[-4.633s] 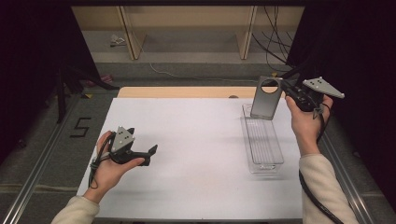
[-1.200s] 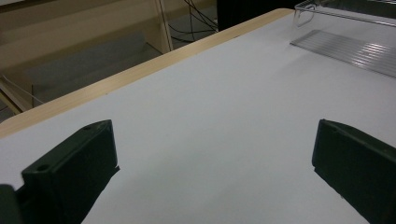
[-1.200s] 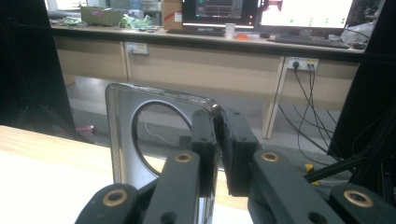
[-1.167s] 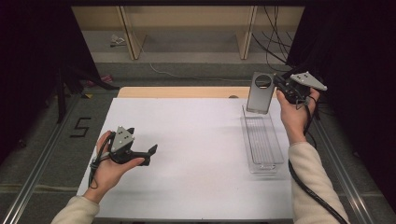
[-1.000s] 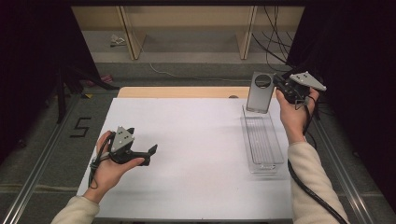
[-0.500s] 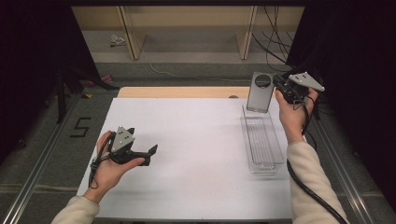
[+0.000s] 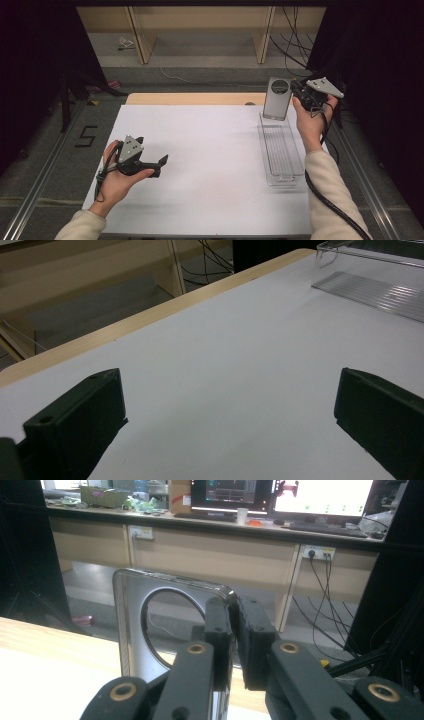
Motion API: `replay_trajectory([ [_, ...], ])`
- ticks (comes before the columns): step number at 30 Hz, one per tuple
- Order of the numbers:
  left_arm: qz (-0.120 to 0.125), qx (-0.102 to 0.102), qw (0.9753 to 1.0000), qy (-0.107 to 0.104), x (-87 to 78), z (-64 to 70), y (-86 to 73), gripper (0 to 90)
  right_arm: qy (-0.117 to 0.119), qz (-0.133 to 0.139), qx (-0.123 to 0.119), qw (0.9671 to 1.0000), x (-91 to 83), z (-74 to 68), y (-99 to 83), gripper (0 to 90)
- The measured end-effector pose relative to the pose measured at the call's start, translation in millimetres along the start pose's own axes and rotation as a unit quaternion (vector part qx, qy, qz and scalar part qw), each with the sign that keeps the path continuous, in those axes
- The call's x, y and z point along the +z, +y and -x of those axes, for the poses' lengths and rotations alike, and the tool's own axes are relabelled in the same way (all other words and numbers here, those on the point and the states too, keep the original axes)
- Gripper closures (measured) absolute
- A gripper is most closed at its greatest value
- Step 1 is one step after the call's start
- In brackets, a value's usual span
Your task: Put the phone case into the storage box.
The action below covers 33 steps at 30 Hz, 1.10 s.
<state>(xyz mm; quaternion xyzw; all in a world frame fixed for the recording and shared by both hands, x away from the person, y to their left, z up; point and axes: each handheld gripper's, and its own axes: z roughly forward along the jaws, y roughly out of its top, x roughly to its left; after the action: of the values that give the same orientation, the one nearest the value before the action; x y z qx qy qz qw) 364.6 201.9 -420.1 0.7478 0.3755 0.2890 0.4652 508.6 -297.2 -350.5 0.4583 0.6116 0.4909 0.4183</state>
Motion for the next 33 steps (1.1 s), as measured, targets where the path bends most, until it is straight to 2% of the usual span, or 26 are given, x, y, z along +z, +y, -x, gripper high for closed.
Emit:
replay_trajectory([
  [33,-0.001,0.001,1.0000,-0.001,0.4,-0.3,-0.3,0.0,-0.008,-0.025,-0.003,0.9996,8.6,2.8,-15.3,84.6],
])
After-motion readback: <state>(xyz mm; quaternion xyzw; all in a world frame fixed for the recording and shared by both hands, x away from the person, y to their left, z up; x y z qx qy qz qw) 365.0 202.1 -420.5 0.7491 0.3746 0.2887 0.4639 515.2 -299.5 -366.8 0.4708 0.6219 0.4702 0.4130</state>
